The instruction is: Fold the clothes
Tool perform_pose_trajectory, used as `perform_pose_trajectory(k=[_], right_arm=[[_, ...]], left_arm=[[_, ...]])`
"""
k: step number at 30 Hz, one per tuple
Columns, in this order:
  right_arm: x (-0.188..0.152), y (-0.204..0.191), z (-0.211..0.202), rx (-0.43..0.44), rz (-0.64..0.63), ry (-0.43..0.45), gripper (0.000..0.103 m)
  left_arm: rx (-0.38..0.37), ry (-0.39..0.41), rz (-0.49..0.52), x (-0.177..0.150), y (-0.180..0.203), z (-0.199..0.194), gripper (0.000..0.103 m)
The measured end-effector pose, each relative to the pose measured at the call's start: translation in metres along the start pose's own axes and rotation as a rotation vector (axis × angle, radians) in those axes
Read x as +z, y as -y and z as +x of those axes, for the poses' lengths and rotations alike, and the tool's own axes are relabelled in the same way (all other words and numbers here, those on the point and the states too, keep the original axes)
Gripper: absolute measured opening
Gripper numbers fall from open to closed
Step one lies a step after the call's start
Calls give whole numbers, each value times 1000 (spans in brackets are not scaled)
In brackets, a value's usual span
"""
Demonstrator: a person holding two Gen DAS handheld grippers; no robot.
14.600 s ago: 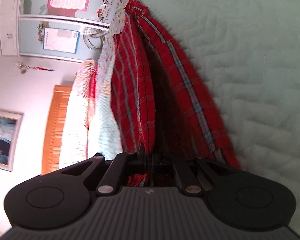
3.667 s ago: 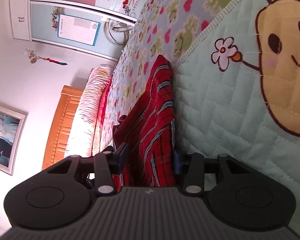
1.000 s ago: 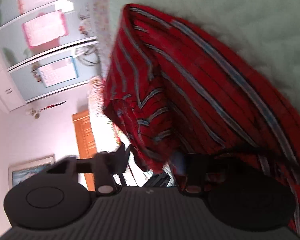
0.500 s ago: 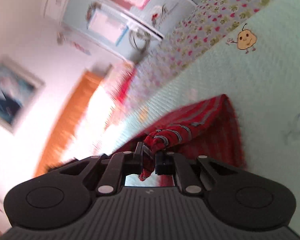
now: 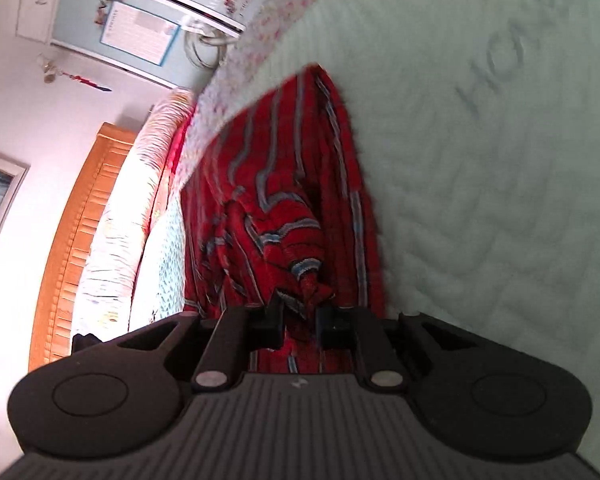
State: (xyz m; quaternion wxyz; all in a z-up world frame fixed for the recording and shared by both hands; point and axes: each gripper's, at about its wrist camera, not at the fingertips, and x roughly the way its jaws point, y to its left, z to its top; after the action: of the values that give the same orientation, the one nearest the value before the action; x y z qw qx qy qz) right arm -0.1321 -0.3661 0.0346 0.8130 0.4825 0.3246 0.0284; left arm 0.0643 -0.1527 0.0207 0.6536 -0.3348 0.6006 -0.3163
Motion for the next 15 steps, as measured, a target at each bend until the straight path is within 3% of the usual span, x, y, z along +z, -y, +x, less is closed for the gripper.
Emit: perform_pose_trajectory(k=[3,7,10,12,14,15], right_arm=[[7,-22,-16,11,-100,23,11],[2,-33,5,-60,-206,-40,15],[-1,-9,13,-64,-97,-57,17],[4,0,-5,-14,-16,-13,33],[9,2,-30,-2,35,53,42],[13,2,-44,2,56,103,42]], left_arm=[[-60,1,18,-5,10,-4,15],[43,-31,-11,-6,-13,14,15],[25,-24,-35,-7,-19,15,15],[31,-22,-1,-9,-16,13,15],[22,-25,-24,-10,-19,12,15],[21,-26,-27,-10,-20,11,15]])
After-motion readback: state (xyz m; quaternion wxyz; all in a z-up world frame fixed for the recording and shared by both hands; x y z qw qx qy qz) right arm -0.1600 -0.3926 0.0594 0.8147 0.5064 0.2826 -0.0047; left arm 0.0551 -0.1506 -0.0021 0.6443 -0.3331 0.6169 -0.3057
